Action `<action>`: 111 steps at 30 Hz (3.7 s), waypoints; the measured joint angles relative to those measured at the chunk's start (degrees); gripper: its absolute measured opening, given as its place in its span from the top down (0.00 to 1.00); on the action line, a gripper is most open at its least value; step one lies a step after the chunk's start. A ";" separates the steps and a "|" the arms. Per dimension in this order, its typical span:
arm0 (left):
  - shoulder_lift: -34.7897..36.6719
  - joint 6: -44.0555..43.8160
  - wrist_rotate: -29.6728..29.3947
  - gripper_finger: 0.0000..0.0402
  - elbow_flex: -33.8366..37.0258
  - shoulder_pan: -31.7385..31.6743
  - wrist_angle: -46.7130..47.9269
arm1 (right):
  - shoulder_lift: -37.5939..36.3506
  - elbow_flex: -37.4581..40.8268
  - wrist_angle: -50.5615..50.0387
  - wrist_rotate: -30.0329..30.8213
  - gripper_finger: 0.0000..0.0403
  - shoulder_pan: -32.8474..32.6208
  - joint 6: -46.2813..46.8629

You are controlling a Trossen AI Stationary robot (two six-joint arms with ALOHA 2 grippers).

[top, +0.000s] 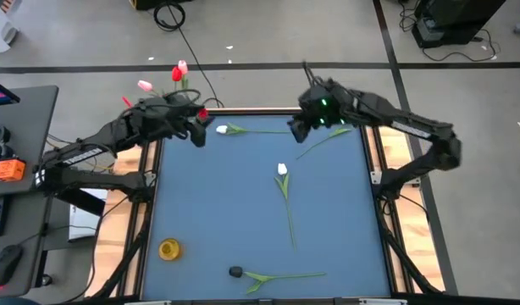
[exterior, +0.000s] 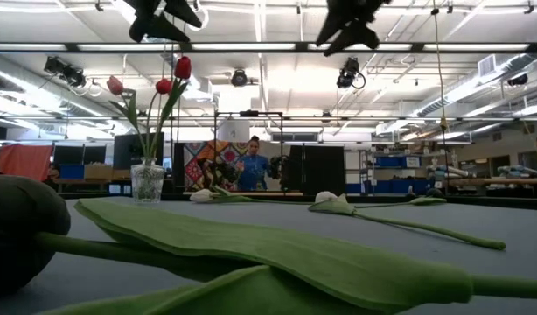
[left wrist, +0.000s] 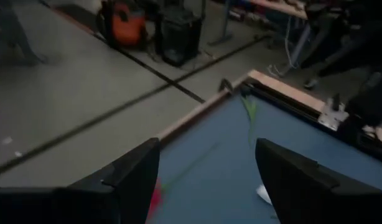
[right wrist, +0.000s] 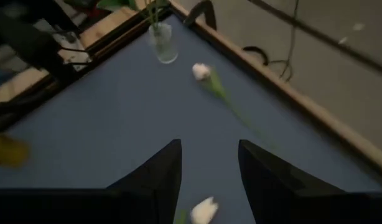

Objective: Sort flowers into vase by color
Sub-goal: Put the top black tulip into the yellow vase

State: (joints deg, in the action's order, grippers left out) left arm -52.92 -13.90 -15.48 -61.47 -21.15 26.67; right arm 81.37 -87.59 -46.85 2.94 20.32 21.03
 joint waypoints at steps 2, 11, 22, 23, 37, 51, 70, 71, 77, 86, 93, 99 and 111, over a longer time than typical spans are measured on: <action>-1.67 -1.77 -0.01 0.32 0.00 1.55 -0.02 | -3.79 7.14 3.88 -0.94 0.59 -0.76 3.45; -9.91 -10.54 0.01 0.32 0.00 6.75 0.15 | -11.37 27.45 18.88 -2.37 0.59 -3.25 18.30; -18.30 -26.26 -0.23 0.32 0.02 11.35 -1.48 | -5.52 36.88 24.96 -6.72 0.59 -4.14 30.43; -19.01 -27.97 -0.07 0.32 0.02 12.43 -1.46 | -4.67 36.90 23.45 -4.71 0.59 -3.67 31.74; -26.53 -35.53 -2.63 0.32 0.02 23.89 -0.56 | 2.40 36.92 16.37 0.98 0.60 16.51 43.53; -27.00 -30.49 -4.33 0.32 0.02 23.20 0.27 | 2.90 36.87 8.42 1.53 0.64 35.96 45.41; -26.96 -30.31 -2.32 0.32 0.02 20.73 0.25 | 13.68 35.96 10.93 -0.67 0.68 38.69 53.20; -26.96 -30.32 -2.32 0.32 0.02 20.73 0.26 | 14.04 35.96 10.93 -1.05 0.68 38.69 53.62; -26.96 -30.50 -2.21 0.32 0.02 20.01 0.13 | 16.13 35.72 10.77 -1.68 0.69 38.04 54.01; -26.96 -30.46 -2.21 0.32 0.02 20.00 0.11 | 14.61 36.18 11.69 -0.15 0.96 35.66 48.72; -26.96 -30.26 -2.21 0.32 0.02 19.98 0.14 | 9.62 36.22 18.10 -1.96 0.98 31.81 45.94; -26.96 -30.36 -2.21 0.32 0.02 19.98 -0.19 | 5.06 36.13 24.67 -3.15 0.99 26.56 42.46; -24.69 -31.94 -2.00 0.32 0.10 19.98 -9.01 | -0.90 36.11 40.97 -4.95 0.98 13.14 17.73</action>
State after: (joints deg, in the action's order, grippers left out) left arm -77.61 -45.84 -17.48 -61.37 -1.17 17.66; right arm 80.47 -51.48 -5.88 -2.01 33.46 38.75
